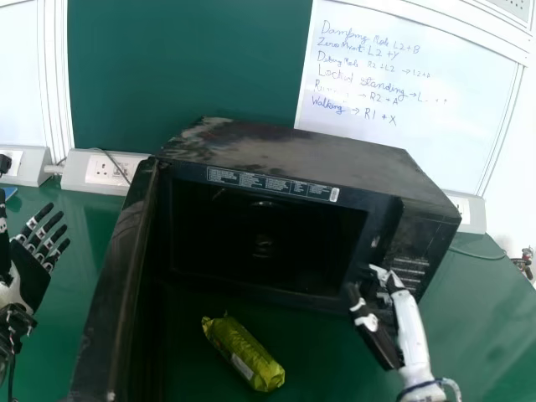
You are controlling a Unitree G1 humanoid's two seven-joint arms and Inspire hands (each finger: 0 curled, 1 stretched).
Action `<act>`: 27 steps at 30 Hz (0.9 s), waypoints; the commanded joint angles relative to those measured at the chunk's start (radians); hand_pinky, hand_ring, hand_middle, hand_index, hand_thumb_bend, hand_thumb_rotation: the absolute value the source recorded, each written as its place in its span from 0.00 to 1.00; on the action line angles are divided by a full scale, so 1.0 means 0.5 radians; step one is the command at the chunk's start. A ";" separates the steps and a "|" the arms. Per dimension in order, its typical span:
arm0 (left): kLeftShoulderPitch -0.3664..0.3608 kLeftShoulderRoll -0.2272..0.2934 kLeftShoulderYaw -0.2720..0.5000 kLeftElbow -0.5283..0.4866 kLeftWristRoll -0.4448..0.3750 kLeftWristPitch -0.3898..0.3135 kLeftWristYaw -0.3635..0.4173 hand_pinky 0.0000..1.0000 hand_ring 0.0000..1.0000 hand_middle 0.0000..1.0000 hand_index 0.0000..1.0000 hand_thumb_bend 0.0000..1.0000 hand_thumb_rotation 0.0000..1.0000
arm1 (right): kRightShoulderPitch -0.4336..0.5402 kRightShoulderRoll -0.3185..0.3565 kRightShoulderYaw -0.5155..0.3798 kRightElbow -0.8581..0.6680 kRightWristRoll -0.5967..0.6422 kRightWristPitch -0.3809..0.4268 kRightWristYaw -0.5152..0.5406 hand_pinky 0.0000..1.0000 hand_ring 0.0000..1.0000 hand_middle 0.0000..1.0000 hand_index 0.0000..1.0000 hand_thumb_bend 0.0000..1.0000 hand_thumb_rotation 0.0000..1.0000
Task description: Put biscuit inside oven
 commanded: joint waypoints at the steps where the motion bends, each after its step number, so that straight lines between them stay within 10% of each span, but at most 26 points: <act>1: 0.003 -0.015 -0.010 -0.015 0.015 -0.011 -0.016 1.00 0.99 0.92 0.91 0.27 0.20 | -0.054 -0.056 0.028 -0.038 -0.079 0.032 0.030 0.68 0.77 0.81 0.84 0.87 0.67; 27: 0.018 -0.046 -0.014 -0.058 0.009 -0.010 0.029 1.00 0.98 0.92 0.92 0.26 0.22 | -0.435 -0.330 0.396 -0.399 -0.657 0.535 0.861 0.71 0.78 0.81 0.86 0.92 0.66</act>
